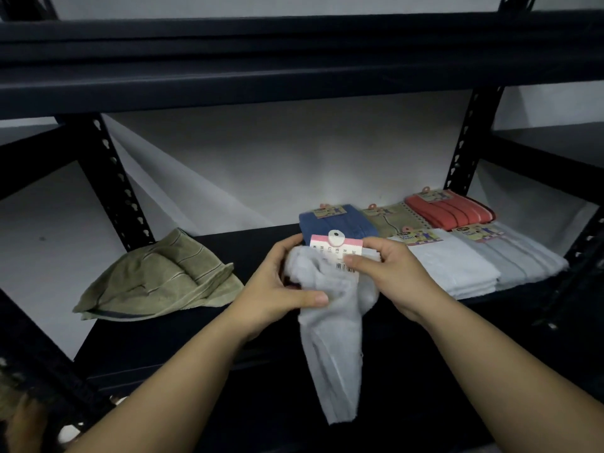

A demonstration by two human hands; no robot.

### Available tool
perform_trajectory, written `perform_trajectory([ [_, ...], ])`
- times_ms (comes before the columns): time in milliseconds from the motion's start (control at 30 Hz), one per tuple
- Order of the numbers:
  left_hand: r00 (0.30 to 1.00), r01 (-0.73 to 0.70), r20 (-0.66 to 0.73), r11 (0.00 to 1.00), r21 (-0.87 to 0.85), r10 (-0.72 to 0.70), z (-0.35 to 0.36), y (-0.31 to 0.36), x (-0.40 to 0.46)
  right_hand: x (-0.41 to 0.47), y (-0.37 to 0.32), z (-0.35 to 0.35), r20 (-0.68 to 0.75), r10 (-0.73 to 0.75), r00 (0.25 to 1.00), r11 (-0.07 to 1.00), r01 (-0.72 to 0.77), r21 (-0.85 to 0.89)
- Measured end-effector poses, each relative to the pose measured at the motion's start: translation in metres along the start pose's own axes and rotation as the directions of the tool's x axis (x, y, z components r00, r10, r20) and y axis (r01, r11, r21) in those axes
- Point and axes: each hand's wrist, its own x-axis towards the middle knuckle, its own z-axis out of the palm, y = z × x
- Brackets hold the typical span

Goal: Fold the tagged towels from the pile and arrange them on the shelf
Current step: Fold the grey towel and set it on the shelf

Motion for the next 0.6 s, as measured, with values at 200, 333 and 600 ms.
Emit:
perform_trajectory([
  [200, 0.996, -0.070, -0.022, 0.942, 0.329, 0.082, 0.016, 0.058, 0.005, -0.021, -0.039, -0.005, 0.090, -0.089, 0.992, 0.989, 0.099, -0.108],
  [333, 0.990, -0.101, 0.137, 0.801, 0.591, 0.024, 0.013, 0.080, 0.009, -0.032, -0.049, -0.001, 0.060, -0.165, 0.984, 0.979, 0.171, -0.109],
  [600, 0.968, -0.151, 0.247, 0.695, 0.703, -0.040, 0.014, 0.101, 0.013, -0.042, -0.039, -0.011, 0.164, -0.054, 0.985, 0.994, 0.069, -0.089],
])
